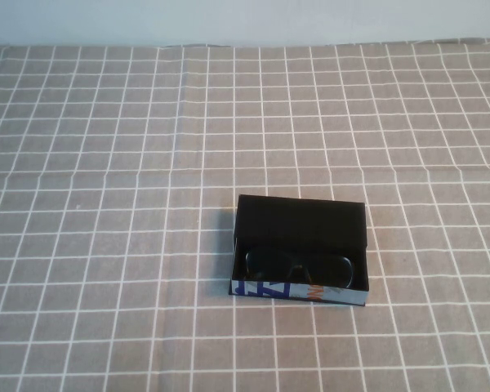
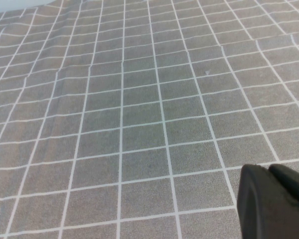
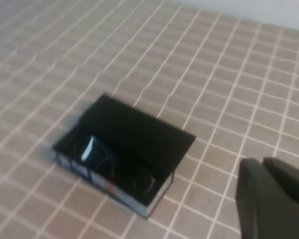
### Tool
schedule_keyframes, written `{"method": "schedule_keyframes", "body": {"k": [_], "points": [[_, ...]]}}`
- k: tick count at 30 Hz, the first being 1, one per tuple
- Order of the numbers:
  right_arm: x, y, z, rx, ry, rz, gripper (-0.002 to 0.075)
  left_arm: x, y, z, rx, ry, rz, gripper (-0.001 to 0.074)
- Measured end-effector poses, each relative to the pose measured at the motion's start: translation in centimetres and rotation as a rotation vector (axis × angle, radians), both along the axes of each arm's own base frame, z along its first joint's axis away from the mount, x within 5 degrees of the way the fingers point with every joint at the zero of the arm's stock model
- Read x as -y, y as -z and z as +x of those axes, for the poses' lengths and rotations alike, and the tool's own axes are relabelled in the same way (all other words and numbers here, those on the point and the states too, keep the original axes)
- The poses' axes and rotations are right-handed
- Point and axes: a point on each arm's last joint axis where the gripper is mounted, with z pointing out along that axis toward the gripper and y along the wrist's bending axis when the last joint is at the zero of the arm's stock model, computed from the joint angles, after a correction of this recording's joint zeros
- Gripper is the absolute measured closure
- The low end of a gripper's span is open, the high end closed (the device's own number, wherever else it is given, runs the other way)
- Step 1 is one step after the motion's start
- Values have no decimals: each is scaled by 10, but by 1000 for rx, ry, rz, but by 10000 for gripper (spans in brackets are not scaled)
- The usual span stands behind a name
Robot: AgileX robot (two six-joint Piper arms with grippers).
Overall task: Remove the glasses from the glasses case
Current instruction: Pick up the glasses from the glasses case
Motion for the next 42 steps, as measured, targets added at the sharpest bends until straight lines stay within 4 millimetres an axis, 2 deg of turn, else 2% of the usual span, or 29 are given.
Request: {"method": "schedule_keyframes", "body": {"k": [4,9,14,20,25,33,36,40,42], "points": [[-12,-18,40,-104,-177,-114,743,0,0,0,0,0,0,739],[-46,-16,94,-239,-505,-197,743,0,0,0,0,0,0,739],[-90,4,140,-355,-708,-393,743,0,0,0,0,0,0,739],[-136,43,187,-479,-715,-616,743,0,0,0,0,0,0,739],[-160,70,205,-523,-734,-699,743,0,0,0,0,0,0,740],[-187,107,207,-598,-803,-739,729,0,0,0,0,0,0,739],[-194,119,206,-623,-824,-751,667,0,0,0,0,0,0,739],[-203,127,207,-603,-818,-766,511,0,0,0,0,0,0,739],[-205,129,211,-577,-799,-760,459,0,0,0,0,0,0,739]]}}
